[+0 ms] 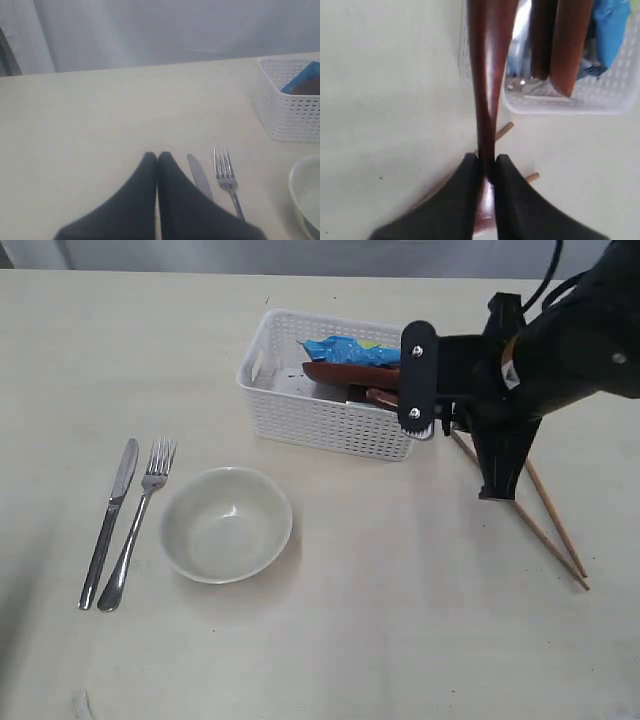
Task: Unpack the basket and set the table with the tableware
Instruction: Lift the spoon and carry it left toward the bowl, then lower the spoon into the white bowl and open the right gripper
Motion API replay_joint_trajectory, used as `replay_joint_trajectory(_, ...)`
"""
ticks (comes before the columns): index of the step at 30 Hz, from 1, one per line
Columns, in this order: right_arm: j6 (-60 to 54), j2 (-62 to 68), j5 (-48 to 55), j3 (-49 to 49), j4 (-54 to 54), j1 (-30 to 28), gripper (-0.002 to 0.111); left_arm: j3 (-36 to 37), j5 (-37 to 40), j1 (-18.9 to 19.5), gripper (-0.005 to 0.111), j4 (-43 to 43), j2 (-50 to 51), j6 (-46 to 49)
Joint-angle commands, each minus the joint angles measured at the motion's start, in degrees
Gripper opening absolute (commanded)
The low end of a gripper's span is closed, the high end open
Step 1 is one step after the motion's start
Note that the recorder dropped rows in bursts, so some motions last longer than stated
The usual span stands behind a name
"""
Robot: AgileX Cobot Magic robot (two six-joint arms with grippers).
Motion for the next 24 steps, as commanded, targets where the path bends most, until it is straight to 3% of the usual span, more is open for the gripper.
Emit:
replay_joint_trajectory(1,-8.0,-6.97,1.65,0.19,13.74,1.81,0.0,0.21,0.01,0.17,0.0,-0.37,-0.29,-0.24)
replay_joint_trajectory(10,-12.01,-7.68,-0.72,0.09,44.75,10.81,-0.001,0.21,0.01,0.17,0.0,-0.37,-0.29,-0.24)
replay_joint_trajectory(18,-12.69,1.7,-4.72,-7.26,53.55,18.15,-0.001,0.21,0.01,0.17,0.0,-0.37,-0.29,-0.24)
replay_joint_trajectory(24,-13.27,9.7,-4.16,-14.52,65.04,19.26,-0.001,0.21,0.01,0.17,0.0,-0.37,-0.29,-0.24)
